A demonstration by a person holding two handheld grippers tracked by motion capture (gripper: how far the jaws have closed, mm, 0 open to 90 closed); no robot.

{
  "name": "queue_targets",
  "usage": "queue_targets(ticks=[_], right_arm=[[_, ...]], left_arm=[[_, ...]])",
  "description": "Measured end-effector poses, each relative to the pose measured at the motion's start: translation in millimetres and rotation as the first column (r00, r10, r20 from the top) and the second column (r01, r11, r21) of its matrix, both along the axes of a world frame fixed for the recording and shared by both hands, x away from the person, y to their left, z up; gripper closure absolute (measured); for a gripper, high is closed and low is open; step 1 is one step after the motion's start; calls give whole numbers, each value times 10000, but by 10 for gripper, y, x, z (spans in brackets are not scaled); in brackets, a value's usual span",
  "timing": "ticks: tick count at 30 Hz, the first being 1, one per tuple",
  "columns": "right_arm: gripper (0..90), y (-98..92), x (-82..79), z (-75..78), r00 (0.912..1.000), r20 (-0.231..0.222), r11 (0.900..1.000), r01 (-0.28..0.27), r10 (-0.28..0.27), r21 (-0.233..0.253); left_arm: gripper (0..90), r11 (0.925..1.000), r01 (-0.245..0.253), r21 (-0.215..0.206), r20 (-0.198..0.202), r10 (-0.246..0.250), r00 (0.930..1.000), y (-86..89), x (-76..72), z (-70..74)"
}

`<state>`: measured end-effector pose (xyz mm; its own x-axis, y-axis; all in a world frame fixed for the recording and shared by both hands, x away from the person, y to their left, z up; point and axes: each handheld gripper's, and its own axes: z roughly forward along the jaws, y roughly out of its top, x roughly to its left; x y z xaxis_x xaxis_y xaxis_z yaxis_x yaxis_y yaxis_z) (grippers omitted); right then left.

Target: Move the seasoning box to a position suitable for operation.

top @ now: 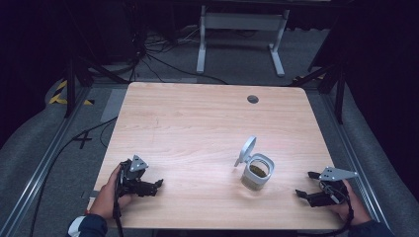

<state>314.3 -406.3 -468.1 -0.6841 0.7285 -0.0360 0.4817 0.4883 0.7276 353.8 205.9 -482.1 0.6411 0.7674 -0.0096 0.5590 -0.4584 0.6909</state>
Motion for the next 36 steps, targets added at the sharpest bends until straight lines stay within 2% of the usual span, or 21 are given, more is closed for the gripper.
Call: queue_targets(ticks=[2,5,11,13,14,15,16,17,19,21,23,25,27,29,30,32,33,36], right_arm=[[104,1,-1,0,10000,2,10000,4,-4,5],[104,0,0,0,10000,2,10000,3,-3,2],[104,2,-2,0,10000,3,10000,26,-26,3],[104,2,-2,0,10000,0,10000,25,-25,1],[104,2,-2,0,10000,0,10000,25,-25,1],[104,2,-1,0,10000,1,10000,19,-19,2],[104,2,-1,0,10000,2,10000,19,-19,1],[104,2,-2,0,10000,0,10000,20,-20,3],[104,2,-2,0,10000,3,10000,22,-22,2],[104,2,-2,0,10000,4,10000,21,-21,2],[104,2,-2,0,10000,1,10000,21,-21,2],[104,2,-2,0,10000,3,10000,21,-21,2],[104,2,-2,0,10000,4,10000,21,-21,2],[104,2,-2,0,10000,3,10000,22,-22,0],[104,2,-2,0,10000,4,10000,22,-22,1],[104,2,-2,0,10000,5,10000,20,-20,2],[104,2,-2,0,10000,4,10000,21,-21,0],[104,2,-2,0,10000,0,10000,20,-20,0]], left_arm=[[4,9999,-29,-112,-99,28,9999,-5,1,-3],[4,9996,287,-14,-66,-287,9996,8,27,1],[34,9994,327,-130,18,-327,9995,8,0,0],[35,9979,647,-4,-31,-647,9979,22,24,12],[37,9979,647,-4,-31,-647,9979,22,24,12],[37,9950,995,35,-27,-995,9950,30,33,21],[68,9944,1058,-25,-95,-1059,9943,28,31,26],[82,9950,996,-67,34,-996,9950,22,43,25],[204,9945,1002,-296,153,-998,9949,11,44,34],[262,9947,1019,-134,215,-1016,9946,-3,48,50],[377,9926,1204,-171,244,-1199,9925,-29,54,94],[379,9915,1294,-97,398,-1289,9909,-39,58,141],[476,9910,1308,-282,761,-1284,9888,-67,55,229],[522,9904,1364,-237,822,-1341,9876,-78,59,270],[522,9893,1442,-243,979,-1412,9851,-105,65,310],[574,9856,1587,-590,1084,-1517,9825,-177,75,382],[603,9809,1862,-558,1231,-1783,9762,-213,82,424],[698,9766,2042,-670,1445,-1930,9705,-316,97,519]])
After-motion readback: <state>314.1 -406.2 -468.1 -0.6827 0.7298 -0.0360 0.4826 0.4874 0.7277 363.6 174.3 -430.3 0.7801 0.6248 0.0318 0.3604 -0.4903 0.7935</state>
